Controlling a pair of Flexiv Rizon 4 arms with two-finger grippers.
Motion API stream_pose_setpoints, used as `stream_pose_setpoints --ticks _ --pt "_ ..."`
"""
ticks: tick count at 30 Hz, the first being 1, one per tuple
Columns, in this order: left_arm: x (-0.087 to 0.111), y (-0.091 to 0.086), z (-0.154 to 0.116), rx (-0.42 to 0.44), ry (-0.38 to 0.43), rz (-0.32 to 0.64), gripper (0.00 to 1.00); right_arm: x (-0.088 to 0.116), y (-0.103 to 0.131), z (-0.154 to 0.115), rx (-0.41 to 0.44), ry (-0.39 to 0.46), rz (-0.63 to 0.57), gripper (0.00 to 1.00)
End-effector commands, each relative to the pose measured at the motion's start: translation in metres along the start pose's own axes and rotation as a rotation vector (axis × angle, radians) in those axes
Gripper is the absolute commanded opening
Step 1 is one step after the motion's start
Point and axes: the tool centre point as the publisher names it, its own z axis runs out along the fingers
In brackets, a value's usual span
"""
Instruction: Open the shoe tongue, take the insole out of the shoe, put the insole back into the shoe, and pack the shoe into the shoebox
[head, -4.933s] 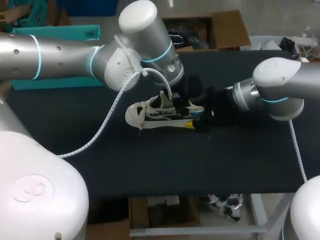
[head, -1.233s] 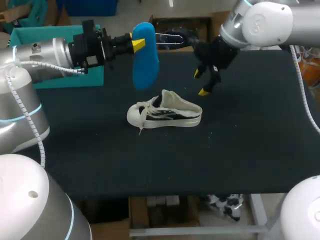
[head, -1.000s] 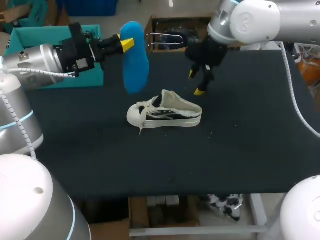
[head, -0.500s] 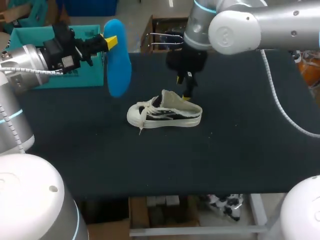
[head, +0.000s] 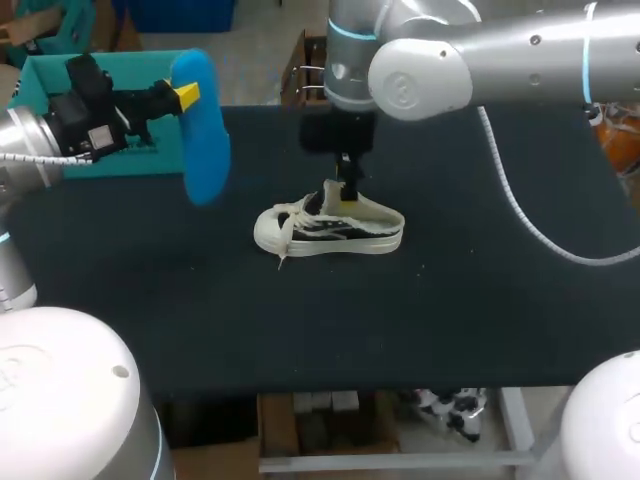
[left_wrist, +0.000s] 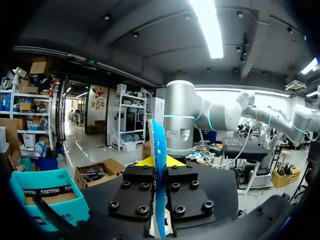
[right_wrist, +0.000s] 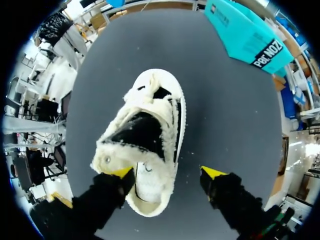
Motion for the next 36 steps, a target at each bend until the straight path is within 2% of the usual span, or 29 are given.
stream_pose_setpoints --ticks 1,2,13,22,31,36 --pt "0.002 0.003 -0.011 0.001 -0.012 -0.003 0.00 -0.006 0.004 0.004 0.090 0.006 0.010 0.06" --pt "0.002 0.004 -0.011 0.000 -0.013 -0.005 0.00 -0.007 0.005 0.005 0.094 0.007 0.016 0.00" --pt "-0.006 0.008 -0.007 -0.016 0.003 -0.019 0.00 -0.003 0.003 0.009 0.119 -0.011 0.083 0.00" --pt "-0.012 0.009 0.001 -0.013 0.063 -0.019 0.00 0.007 -0.005 -0.002 0.126 -0.032 0.221 0.00" --pt "-0.008 0.005 0.019 -0.018 0.183 0.028 0.00 0.024 -0.021 -0.017 0.033 -0.035 0.515 0.00" --pt "-0.003 -0.002 0.042 -0.012 0.303 0.078 0.00 0.038 -0.024 -0.026 -0.042 -0.049 0.694 0.00"
